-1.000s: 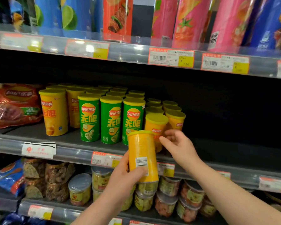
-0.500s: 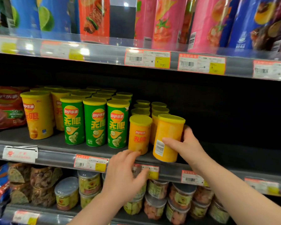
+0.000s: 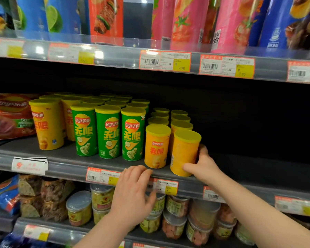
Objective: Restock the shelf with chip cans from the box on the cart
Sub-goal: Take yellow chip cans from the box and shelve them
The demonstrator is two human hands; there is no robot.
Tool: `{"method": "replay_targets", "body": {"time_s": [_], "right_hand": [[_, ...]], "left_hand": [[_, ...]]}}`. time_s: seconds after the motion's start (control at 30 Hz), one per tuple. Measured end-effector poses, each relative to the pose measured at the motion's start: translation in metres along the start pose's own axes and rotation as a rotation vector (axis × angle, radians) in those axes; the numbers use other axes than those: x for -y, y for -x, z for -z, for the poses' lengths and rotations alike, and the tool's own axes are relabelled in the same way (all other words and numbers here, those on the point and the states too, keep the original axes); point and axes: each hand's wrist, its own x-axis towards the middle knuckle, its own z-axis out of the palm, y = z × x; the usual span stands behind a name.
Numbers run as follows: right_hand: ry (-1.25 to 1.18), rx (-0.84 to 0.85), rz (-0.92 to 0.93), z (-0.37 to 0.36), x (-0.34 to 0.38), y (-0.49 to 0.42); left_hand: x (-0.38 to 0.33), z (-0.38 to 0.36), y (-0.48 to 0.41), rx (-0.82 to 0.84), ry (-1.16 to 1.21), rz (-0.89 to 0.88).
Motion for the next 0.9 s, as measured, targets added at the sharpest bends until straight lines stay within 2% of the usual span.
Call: {"method": "replay_targets", "body": {"time_s": [0.1,0.23,0.33,0.47,0.63,0.9], "right_hand": [[0.024,-0.038,0.015,-0.002,-0.002,0.001],[0.026,0.03,0.028,-0.001,-0.003,0.002],[0.032,-0.049,0.016,-0.002,-0.006,0.0],[0.011,0.002,0.001,-0.003,-0.005,-0.001],[0.046,-0.072,0.017,-0.006,-0.008,-0.005],[0.1,-0.102,0.025,-0.011,-0.008,-0.006]], "left_hand": [[-0.003,0.001,-0.001,0.025,0.0,0.027],[-0.005,0.001,-0.002,0.021,0.018,0.046],[-0.006,0.0,-0.002,0.017,0.022,0.054],[-0.006,0.0,-0.001,0.01,0.012,0.055],[-0.007,0.0,-0.001,0.004,0.016,0.062],[-0.008,-0.001,-0.001,0.012,0.005,0.074]]}}
